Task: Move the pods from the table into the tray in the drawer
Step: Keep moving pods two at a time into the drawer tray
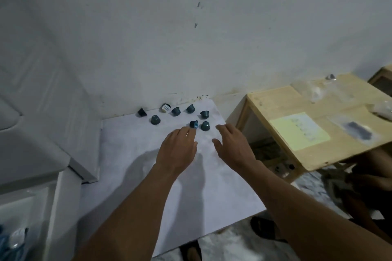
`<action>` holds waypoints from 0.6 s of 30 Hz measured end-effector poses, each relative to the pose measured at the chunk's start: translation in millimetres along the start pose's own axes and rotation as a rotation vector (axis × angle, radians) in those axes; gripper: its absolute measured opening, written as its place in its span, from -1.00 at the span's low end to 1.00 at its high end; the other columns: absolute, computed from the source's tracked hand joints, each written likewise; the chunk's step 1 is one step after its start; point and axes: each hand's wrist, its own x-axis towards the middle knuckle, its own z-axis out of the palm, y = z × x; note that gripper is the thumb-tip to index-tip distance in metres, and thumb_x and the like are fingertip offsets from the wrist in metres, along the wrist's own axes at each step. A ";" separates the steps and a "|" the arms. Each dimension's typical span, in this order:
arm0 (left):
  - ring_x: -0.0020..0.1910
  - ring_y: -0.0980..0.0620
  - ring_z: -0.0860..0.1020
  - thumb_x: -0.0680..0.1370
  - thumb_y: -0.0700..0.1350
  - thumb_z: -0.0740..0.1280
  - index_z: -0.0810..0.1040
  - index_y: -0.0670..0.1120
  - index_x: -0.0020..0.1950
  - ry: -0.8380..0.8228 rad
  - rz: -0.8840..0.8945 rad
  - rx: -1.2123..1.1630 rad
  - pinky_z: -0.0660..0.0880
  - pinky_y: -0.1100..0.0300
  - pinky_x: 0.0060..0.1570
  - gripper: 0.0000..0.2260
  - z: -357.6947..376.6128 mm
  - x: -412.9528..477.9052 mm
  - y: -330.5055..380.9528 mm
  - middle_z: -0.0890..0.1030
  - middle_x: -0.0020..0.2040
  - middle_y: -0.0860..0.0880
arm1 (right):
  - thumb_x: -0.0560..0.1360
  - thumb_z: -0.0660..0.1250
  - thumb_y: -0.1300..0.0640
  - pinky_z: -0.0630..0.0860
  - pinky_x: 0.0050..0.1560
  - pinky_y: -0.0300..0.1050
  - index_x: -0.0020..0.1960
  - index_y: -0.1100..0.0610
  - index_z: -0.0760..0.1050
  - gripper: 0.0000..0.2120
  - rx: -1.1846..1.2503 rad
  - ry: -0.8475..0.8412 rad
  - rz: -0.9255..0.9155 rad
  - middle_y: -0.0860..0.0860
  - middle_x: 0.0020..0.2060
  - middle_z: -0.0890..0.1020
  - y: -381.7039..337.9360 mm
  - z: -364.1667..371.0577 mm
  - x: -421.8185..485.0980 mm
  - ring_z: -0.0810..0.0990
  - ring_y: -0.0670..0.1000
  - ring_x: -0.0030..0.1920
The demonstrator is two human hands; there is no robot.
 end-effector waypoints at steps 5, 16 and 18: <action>-0.12 -0.04 0.62 0.41 -0.12 0.46 0.55 -0.17 0.16 -0.097 0.028 -0.039 0.56 0.16 -0.14 -0.65 48.4 52.6 -21.5 0.63 -0.03 -0.10 | 0.59 0.22 0.03 0.39 0.30 -0.06 0.42 0.06 0.29 -0.58 0.020 -0.100 0.044 0.05 0.37 0.40 13.4 27.4 57.7 0.42 0.05 0.31; -0.07 0.03 0.58 0.20 -0.18 0.61 0.55 -0.11 0.09 -0.290 0.099 -0.103 0.55 0.23 -0.06 -0.50 125.9 111.4 -52.0 0.60 -0.04 -0.04 | 0.60 0.20 0.10 0.41 0.25 -0.13 0.35 0.05 0.38 -0.68 0.075 -0.298 0.140 0.05 0.30 0.45 25.9 78.9 145.1 0.45 0.05 0.24; 0.00 -0.02 0.57 0.27 -0.21 0.57 0.51 -0.12 0.15 -0.329 0.094 -0.132 0.54 0.18 0.03 -0.51 132.4 116.7 -52.9 0.58 0.04 -0.07 | 0.60 0.19 0.10 0.41 0.23 -0.15 0.35 0.05 0.38 -0.68 0.074 -0.315 0.144 0.05 0.28 0.45 29.2 83.4 150.0 0.46 0.05 0.21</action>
